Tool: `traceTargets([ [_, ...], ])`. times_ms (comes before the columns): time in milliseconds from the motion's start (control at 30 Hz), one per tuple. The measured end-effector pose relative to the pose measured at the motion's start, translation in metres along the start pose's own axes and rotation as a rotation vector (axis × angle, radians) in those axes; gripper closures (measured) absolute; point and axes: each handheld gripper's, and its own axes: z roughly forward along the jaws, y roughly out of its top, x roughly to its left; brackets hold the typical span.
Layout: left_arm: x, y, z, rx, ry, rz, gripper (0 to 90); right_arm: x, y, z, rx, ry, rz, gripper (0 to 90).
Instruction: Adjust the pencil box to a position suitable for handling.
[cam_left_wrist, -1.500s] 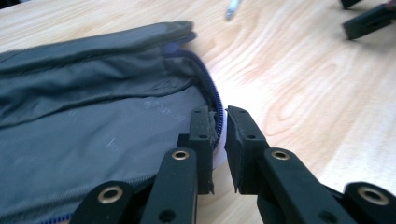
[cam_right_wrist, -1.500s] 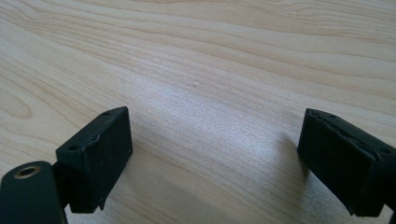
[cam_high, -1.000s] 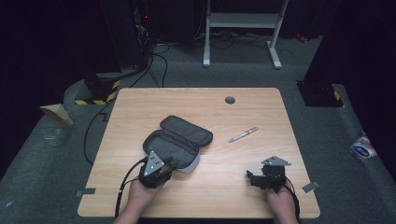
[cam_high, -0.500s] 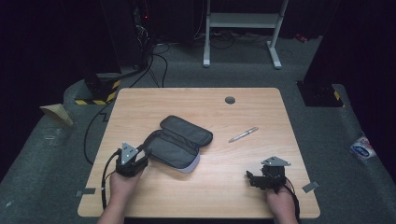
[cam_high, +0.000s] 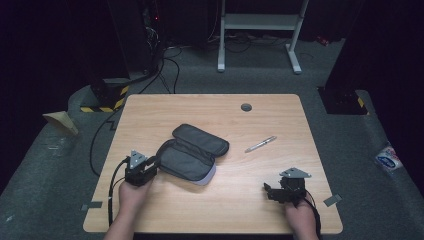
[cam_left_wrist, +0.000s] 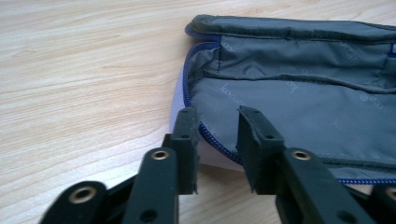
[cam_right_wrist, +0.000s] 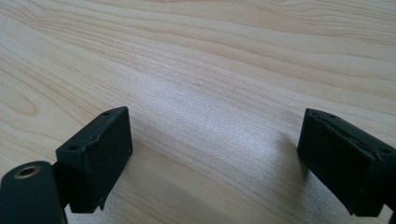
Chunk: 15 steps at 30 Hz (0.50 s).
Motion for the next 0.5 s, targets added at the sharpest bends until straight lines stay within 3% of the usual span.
traceTargets([
  [200,-0.009,-0.003,-0.002,0.013,-0.012,0.030,72.6,0.000,0.000,0.000,0.001,0.001,0.002,9.9],
  [267,-0.016,-0.005,-0.005,0.020,-0.048,0.045,73.1,0.001,0.000,0.000,0.002,0.004,0.001,9.9],
  [500,-0.032,-0.004,-0.011,0.016,-0.079,0.093,72.2,0.001,0.000,-0.001,0.003,0.006,0.000,9.9],
])
